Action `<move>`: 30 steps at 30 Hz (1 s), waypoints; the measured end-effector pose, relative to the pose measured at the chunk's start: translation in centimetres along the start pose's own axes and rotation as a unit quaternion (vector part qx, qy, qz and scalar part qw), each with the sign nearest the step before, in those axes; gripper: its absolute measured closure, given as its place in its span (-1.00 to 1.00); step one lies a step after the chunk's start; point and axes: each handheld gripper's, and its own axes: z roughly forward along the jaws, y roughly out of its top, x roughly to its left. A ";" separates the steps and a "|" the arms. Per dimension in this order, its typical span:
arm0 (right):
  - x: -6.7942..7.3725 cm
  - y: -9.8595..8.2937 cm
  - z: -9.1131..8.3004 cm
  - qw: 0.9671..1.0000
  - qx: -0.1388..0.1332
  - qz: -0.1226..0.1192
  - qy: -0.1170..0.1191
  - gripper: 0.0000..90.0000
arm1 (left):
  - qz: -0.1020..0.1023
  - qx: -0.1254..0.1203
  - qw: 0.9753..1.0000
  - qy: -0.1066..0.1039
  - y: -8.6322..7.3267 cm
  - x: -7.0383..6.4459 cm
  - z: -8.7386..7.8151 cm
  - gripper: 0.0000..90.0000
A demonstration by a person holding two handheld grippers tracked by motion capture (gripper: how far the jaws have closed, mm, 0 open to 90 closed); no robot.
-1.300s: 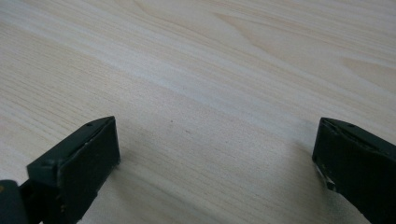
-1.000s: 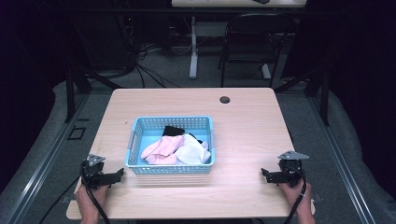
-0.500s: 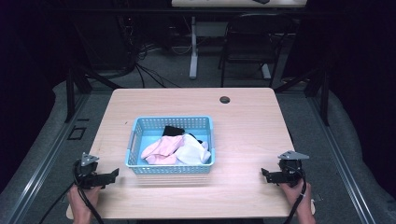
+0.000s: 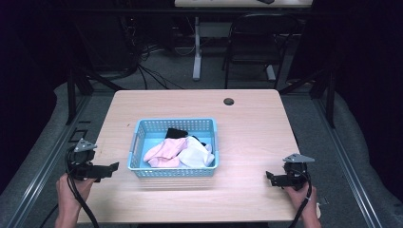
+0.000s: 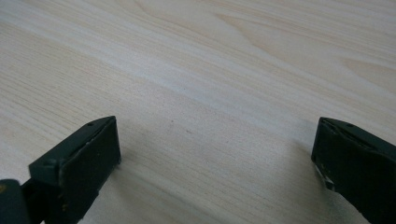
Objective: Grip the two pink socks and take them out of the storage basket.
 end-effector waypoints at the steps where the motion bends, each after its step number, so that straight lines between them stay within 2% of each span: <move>1: 0.0 0.0 0.0 1.000 0.000 0.000 0.000 -0.98 | 0.006 0.000 1.000 -0.001 0.5 -0.2 -0.3 -1.00; 5: 0.0 0.0 0.0 1.000 0.000 0.000 0.000 -0.98 | 0.029 0.004 0.999 -0.011 2.8 -1.1 -1.1 -1.00; 6: 0.0 0.0 0.0 1.000 0.000 0.000 0.000 -0.98 | 0.029 0.004 0.999 -0.011 2.8 -1.1 -1.1 -1.00; 7: 0.0 0.0 0.0 1.000 0.000 0.000 0.000 -0.98 | 0.041 0.005 0.999 -0.017 3.9 -1.7 -1.3 -1.00; 11: 0.0 0.0 0.0 1.000 0.000 -0.001 0.001 -0.98 | 0.063 0.022 0.997 -0.035 6.1 -3.1 -0.6 -1.00; 12: 0.0 0.0 0.0 1.000 0.000 -0.001 0.001 -0.98 | 0.063 0.022 0.997 -0.035 6.1 -3.1 -0.6 -1.00; 13: 0.0 0.0 0.0 1.000 0.000 -0.001 0.001 -0.98 | 0.077 0.033 0.996 -0.043 7.0 -3.9 0.0 -1.00; 16: 0.0 0.0 0.0 1.000 0.000 -0.001 0.001 -0.98 | 0.092 0.044 0.993 -0.055 8.2 -4.9 0.9 -1.00; 21: 0.0 0.0 0.0 1.000 0.000 -0.001 0.001 -0.98 | 0.104 0.068 0.989 -0.081 9.9 -6.0 2.5 -1.00; 23: 0.0 0.0 0.0 1.000 0.000 -0.001 0.001 -0.98 | 0.108 0.075 0.988 -0.084 10.4 -6.5 3.1 -1.00; 27: 0.0 0.0 0.0 1.000 0.000 -0.001 0.001 -0.98 | 0.117 0.100 0.983 -0.095 11.2 -7.3 4.8 -1.00; 28: 0.0 0.0 0.0 1.000 0.000 -0.001 0.001 -0.98 | 0.117 0.100 0.983 -0.095 11.2 -7.3 4.8 -1.00; 29: 0.0 0.0 0.0 1.000 0.000 -0.001 0.001 -0.98 | 0.123 0.114 0.981 -0.100 11.4 -7.8 5.9 -1.00; 30: 0.0 0.0 0.0 1.000 0.000 -0.001 0.001 -0.98 | 0.122 0.121 0.980 -0.104 11.5 -8.0 6.5 -1.00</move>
